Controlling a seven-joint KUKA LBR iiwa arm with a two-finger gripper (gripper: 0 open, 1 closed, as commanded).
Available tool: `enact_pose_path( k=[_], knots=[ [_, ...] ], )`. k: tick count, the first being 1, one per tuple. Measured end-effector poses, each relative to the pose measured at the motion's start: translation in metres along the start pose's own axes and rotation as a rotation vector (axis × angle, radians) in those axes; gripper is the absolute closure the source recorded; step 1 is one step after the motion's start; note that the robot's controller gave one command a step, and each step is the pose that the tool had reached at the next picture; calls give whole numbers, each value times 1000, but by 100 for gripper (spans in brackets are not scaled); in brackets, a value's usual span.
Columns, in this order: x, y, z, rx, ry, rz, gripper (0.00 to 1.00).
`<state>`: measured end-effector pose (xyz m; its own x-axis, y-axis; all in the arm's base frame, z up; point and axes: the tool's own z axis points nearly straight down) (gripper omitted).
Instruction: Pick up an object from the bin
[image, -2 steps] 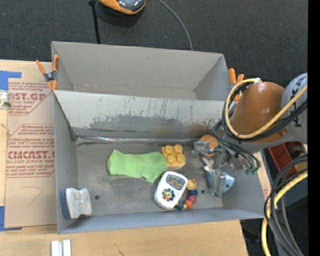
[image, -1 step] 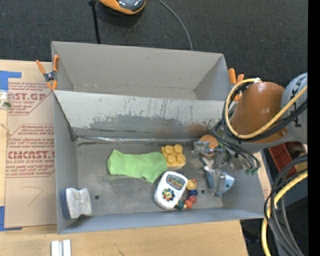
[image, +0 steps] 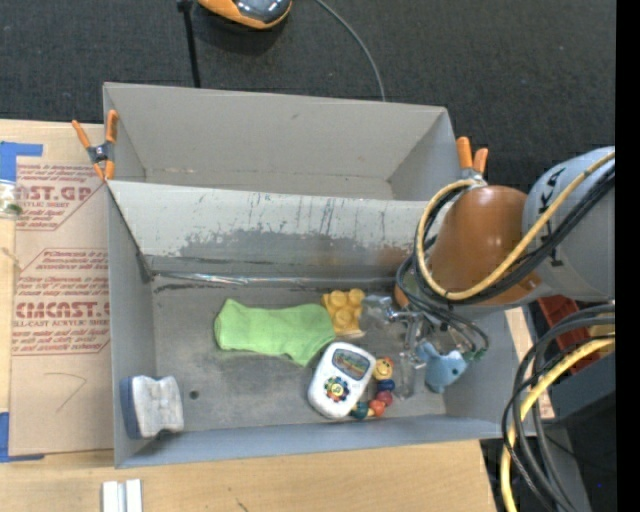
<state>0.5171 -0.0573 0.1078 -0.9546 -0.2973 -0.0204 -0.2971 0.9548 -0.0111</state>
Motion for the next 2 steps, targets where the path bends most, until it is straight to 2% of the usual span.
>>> enact_pose_path(
  k=[1, 2],
  knots=[
    [-1, 33, 25, -5, 7, 77, 0],
    [-11, 41, 34, 3, -10, -149, 100]
  ],
)
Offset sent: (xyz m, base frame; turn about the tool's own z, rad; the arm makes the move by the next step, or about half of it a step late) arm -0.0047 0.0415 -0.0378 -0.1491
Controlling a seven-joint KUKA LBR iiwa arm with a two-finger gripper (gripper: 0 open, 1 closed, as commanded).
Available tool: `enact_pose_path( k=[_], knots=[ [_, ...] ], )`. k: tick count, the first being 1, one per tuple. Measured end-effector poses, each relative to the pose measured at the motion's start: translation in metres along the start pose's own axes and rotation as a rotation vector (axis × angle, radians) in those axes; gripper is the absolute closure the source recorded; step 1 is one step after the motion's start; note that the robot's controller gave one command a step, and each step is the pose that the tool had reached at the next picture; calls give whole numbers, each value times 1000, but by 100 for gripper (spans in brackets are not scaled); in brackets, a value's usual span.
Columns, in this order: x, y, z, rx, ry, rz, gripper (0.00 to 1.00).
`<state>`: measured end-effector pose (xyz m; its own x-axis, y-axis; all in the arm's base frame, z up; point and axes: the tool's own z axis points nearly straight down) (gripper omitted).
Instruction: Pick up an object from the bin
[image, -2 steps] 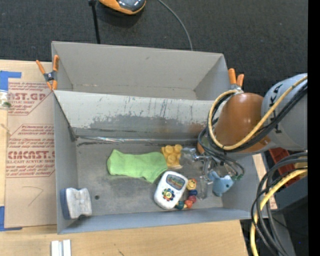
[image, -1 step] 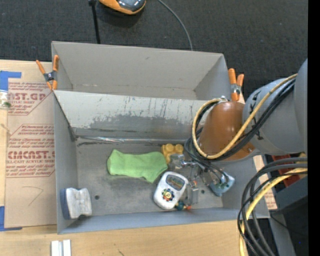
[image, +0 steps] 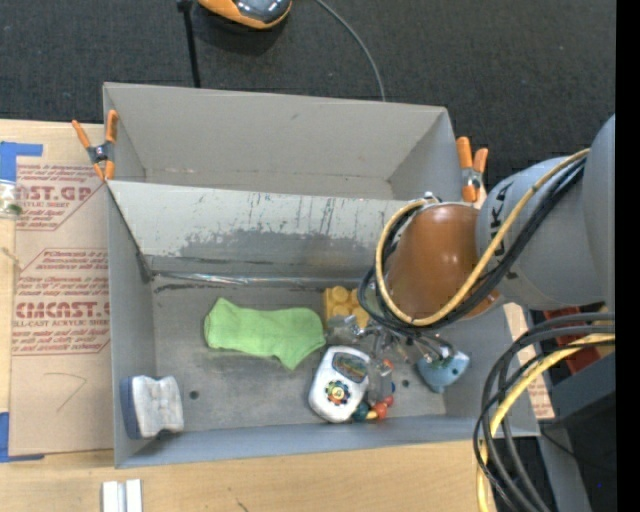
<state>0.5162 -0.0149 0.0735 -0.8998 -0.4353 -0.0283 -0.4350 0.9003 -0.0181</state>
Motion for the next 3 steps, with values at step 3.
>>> enact_pose_path(
  k=[3],
  knots=[
    [0, 0, 0, 1, 0, 1, 100]
  ],
)
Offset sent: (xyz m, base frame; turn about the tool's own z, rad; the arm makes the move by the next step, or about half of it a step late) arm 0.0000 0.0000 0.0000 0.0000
